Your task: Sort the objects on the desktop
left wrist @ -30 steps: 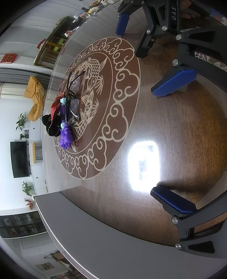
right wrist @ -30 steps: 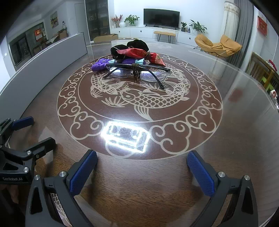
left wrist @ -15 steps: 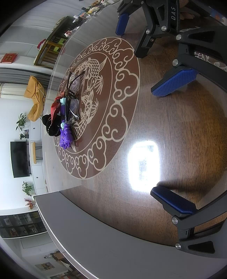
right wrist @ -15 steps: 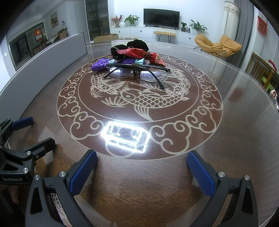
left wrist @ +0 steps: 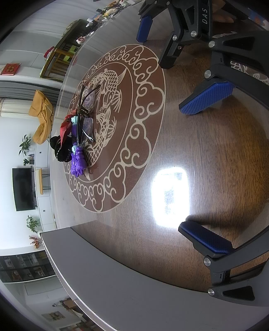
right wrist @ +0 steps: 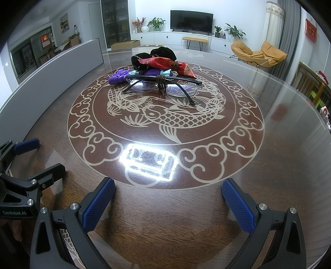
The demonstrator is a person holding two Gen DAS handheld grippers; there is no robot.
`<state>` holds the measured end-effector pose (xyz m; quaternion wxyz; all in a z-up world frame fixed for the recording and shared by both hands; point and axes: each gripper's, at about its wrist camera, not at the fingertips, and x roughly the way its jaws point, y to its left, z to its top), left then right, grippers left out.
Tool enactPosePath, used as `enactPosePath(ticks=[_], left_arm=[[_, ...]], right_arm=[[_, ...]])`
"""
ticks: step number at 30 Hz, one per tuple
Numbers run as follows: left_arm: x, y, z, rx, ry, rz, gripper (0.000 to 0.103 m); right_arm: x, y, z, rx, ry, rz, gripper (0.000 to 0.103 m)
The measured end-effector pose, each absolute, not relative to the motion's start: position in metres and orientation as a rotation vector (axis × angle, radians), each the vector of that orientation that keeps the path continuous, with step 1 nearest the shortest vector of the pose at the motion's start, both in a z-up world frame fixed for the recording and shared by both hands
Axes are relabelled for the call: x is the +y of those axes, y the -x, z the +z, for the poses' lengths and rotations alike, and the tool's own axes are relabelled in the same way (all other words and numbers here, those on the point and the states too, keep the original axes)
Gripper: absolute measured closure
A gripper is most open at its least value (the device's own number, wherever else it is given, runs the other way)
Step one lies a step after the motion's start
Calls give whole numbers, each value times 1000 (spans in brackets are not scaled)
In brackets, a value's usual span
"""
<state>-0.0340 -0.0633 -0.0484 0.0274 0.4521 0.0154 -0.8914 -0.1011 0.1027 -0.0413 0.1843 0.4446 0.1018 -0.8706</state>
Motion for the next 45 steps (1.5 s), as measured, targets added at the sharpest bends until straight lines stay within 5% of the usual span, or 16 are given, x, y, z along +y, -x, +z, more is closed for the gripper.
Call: enactPosePath(ticks=[6, 13, 20, 28, 31, 33, 34, 45], left_arm=[[-63, 34, -49, 48, -1396, -2753, 0], [-63, 35, -49, 48, -1395, -2753, 0], [-63, 35, -49, 48, -1396, -2753, 0], [-63, 36, -49, 49, -1395, -2753, 0], [-62, 37, -50, 52, -1394, -2754, 0], [-63, 37, -49, 59, -1392, -2757, 0], [-63, 38, -49, 59, -1392, -2757, 0], [-61, 39, -49, 50, -1394, -2754, 0]], right_arm=[[97, 107, -40, 328, -1224, -2373, 0], [62, 158, 3, 681, -938, -2297, 0], [13, 212, -24, 906, -972, -2002, 0], [-2, 242, -41, 621, -1203, -1927, 2], [0, 235, -37, 584, -1173, -1971, 29], [6, 233, -32, 526, -1178, -2020, 75], [10, 233, -32, 478, -1191, -2020, 84], [79, 153, -35, 298, -1191, -2170, 85]])
